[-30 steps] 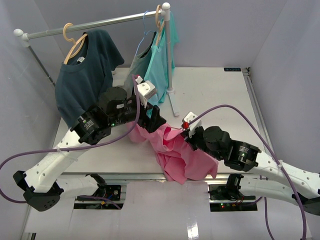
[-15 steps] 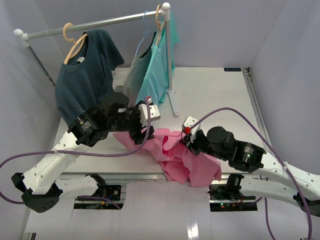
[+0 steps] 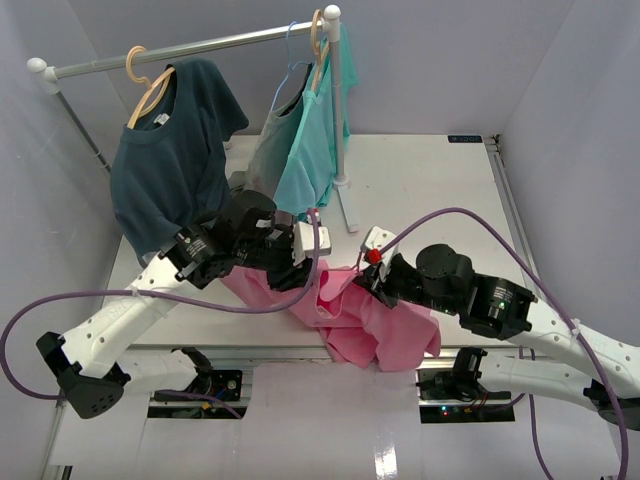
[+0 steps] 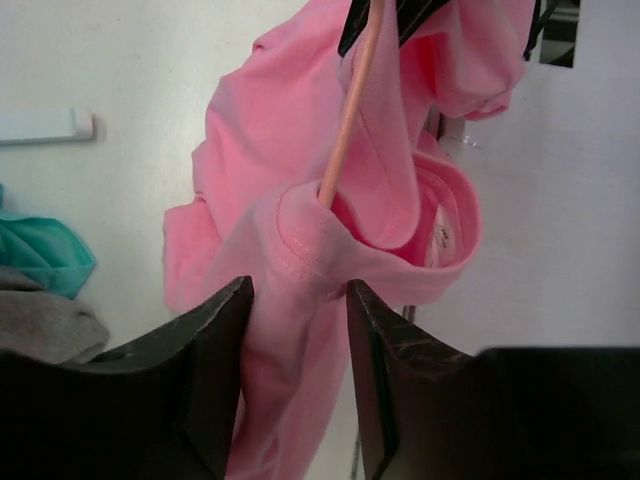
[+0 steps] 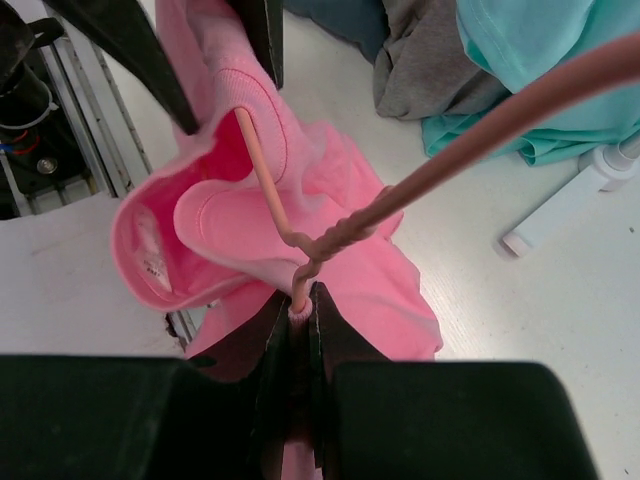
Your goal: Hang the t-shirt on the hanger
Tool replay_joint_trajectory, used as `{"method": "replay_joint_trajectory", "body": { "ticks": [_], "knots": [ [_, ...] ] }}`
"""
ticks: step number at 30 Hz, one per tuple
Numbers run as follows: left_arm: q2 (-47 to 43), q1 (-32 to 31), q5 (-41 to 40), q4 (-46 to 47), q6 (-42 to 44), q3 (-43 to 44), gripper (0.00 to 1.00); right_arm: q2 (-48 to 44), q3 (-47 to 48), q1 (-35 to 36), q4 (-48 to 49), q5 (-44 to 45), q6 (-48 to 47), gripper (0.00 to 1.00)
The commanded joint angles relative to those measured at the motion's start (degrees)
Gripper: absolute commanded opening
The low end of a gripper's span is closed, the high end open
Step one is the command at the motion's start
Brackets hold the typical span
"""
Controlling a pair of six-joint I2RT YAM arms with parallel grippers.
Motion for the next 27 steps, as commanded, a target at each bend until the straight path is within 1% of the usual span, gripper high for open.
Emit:
{"method": "replay_joint_trajectory", "body": {
  "ticks": [1,2,3,4,8,9,10,11,12,13,14,15,16,18,19,22,23,26,27],
  "knots": [
    [0.2,-0.6,2.7,1.6,1.0,-0.6,0.23,-0.7,4.3,-0.1,3.9,-2.5,-1.2,0.08],
    [-0.1,-0.7,3.2,1.7,1.0,-0.6,0.16,-0.7,4.4,-0.1,3.9,-2.6,-1.4,0.08],
    [-0.6,-0.7,4.1,2.2,1.1,-0.6,0.02,-0.7,4.5,-0.1,3.8,-2.4,-1.5,0.08],
    [-1.2,-0.7,4.7,2.8,0.7,-0.7,0.0,-0.7,4.4,0.0,3.9,-2.4,-1.5,0.08],
    [-3.7,-0.7,3.9,4.9,-1.5,-2.3,0.0,-0.8,3.6,0.0,4.4,-1.8,-1.0,0.08],
    [-4.4,-0.6,1.3,5.4,-2.6,-3.4,0.0,-1.1,3.3,-0.1,4.3,-1.0,-0.4,0.13],
    [-4.6,-0.6,-0.3,5.9,-4.2,-4.0,0.0,-1.6,2.7,-0.1,4.4,0.9,0.6,0.28],
    [-4.8,-0.6,-3.1,6.0,-5.0,-4.7,0.0,-2.2,2.1,0.0,4.4,3.0,1.4,0.41],
    [-4.9,-0.6,-5.5,6.0,-6.3,-5.4,0.0,-2.8,1.6,0.0,4.4,5.0,2.2,0.5],
    [-4.7,-0.6,-7.3,5.8,-7.7,-6.1,0.0,-3.5,1.2,0.0,4.4,7.3,2.8,0.64],
    [-4.5,-0.6,-8.7,5.4,-8.4,-6.9,0.0,-4.2,1.0,-0.1,4.3,9.9,3.6,0.86],
    [-4.5,-0.7,-9.3,5.4,-9.3,-7.8,0.0,-4.9,0.9,-0.1,4.0,11.6,4.9,0.93],
    [-5.0,-0.6,-10.4,5.8,-9.6,-9.1,0.0,-5.6,1.0,-0.1,4.0,13.8,4.9,0.94],
    [-6.3,-0.7,-12.9,6.9,-10.9,-10.9,0.0,-6.7,0.7,-0.1,3.5,17.3,7.6,0.9],
    [-7.3,-0.7,-14.0,7.6,-11.2,-11.8,0.0,-7.3,0.4,-0.1,3.0,18.9,8.3,0.86],
    [-9.8,-0.7,-15.1,8.5,-11.8,-12.1,0.0,-8.3,-1.7,-0.1,2.4,21.4,10.0,0.64],
    [-10.4,-0.6,-14.9,8.5,-12.1,-11.8,0.0,-8.3,-2.5,-0.1,2.5,21.4,10.0,0.58],
    [-11.5,-0.6,-14.5,8.0,-12.7,-10.4,0.0,-7.6,-3.2,-0.1,3.4,19.8,9.8,0.49],
    [-11.6,-0.7,-14.3,7.9,-12.8,-10.3,0.0,-7.4,-2.9,0.0,4.3,18.8,9.1,0.48]
  ]
}}
